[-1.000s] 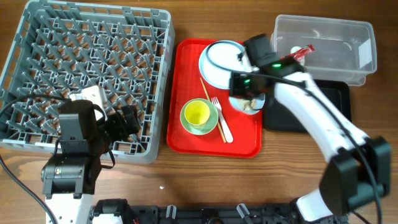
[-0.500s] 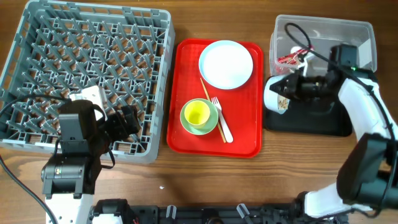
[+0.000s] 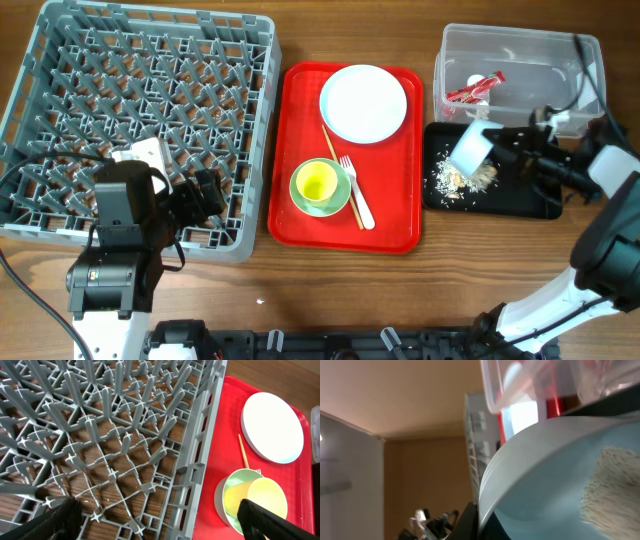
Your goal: Sort waste into correct bins and load items into the dishwasher rack
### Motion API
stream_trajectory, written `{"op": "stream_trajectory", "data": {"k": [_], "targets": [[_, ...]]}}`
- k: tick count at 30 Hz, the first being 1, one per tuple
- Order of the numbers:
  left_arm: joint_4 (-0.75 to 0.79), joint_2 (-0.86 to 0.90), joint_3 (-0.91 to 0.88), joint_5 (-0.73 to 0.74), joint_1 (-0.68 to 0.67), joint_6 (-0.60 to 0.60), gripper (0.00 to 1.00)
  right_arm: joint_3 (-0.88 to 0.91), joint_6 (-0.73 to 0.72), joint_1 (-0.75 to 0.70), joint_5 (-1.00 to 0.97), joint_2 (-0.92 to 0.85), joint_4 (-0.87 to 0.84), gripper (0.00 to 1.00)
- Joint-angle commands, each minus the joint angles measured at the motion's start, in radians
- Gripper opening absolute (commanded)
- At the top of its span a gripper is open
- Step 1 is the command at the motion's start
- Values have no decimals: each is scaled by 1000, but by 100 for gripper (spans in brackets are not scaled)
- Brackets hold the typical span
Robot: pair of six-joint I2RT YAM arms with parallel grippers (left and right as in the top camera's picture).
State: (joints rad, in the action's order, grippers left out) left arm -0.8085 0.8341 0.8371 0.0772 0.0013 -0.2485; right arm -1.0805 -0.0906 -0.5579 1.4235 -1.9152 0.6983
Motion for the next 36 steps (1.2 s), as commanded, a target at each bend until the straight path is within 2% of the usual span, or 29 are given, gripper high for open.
{"op": "stream_trajectory", "data": {"k": [1,9,13,15,18,20,23,25,27,29,32,36], "targets": [[3,0,16,12,1,5,100,9,-61,-66,200,-15,-11,4],[3,0,16,12,1,5,100,9,-261,-92,200,-15,-133,4],[3,0,16,12,1,5,100,9,-455,-92,200,-15,-193,4],[3,0,16,12,1,5,100,9,-477,-92,200,-15,-230,4],[3,0,16,12,1,5,100,10,-368,-79,140,-15,-216,4],[3,0,16,12,1,5,100,9,-252,-45,-88,-14,-76,4],[3,0,16,12,1,5,100,3,-64,-5,-169,11,47,4],[3,0,16,12,1,5,100,-32,38,26,-194,87,131,4],[3,0,16,12,1,5,100,-77,65,70,-308,207,195,5],[3,0,16,12,1,5,100,-108,64,144,-403,330,196,4],[3,0,16,12,1,5,100,-119,61,299,-505,479,104,4],[3,0,16,12,1,5,100,-119,104,569,-790,517,13,4]]}}
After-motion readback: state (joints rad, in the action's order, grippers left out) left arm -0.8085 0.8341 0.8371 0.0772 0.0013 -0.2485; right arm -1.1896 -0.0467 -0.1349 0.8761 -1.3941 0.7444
